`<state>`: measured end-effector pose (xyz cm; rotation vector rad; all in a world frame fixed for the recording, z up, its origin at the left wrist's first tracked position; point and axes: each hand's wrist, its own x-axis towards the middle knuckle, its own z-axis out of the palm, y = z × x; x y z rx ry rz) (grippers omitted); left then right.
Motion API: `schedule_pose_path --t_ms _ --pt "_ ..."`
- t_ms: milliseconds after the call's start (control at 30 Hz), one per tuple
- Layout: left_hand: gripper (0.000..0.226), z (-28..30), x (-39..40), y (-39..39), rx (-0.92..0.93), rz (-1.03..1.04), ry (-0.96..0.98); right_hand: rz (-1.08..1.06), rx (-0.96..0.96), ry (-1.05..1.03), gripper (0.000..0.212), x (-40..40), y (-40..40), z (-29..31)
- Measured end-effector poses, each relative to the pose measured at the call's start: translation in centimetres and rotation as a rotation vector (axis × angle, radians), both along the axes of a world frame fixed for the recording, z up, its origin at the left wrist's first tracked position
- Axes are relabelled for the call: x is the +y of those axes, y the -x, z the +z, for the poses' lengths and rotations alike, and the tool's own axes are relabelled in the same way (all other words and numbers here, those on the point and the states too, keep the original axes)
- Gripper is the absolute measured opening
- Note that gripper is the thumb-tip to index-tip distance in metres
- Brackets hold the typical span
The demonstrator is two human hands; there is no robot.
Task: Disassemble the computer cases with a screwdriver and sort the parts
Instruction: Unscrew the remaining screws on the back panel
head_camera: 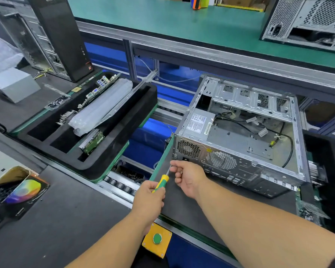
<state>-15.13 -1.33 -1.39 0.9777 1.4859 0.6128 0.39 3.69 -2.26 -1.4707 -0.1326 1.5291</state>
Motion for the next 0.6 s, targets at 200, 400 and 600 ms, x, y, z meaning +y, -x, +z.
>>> schedule_pose_path --t_ms 200,400,600 --pt "0.010 -1.9 0.2 -0.1 0.008 0.036 -0.046 -0.066 -0.139 0.014 0.007 0.8 0.8 -1.6" --pt "0.011 -2.1 0.0 -0.4 0.062 0.005 -0.102 -0.014 -0.106 0.013 0.009 1.0 0.5 -1.7" --pt "0.019 -1.7 -0.2 -0.4 0.165 -0.036 -0.180 -0.014 -0.108 0.019 0.006 1.3 0.4 -1.7"
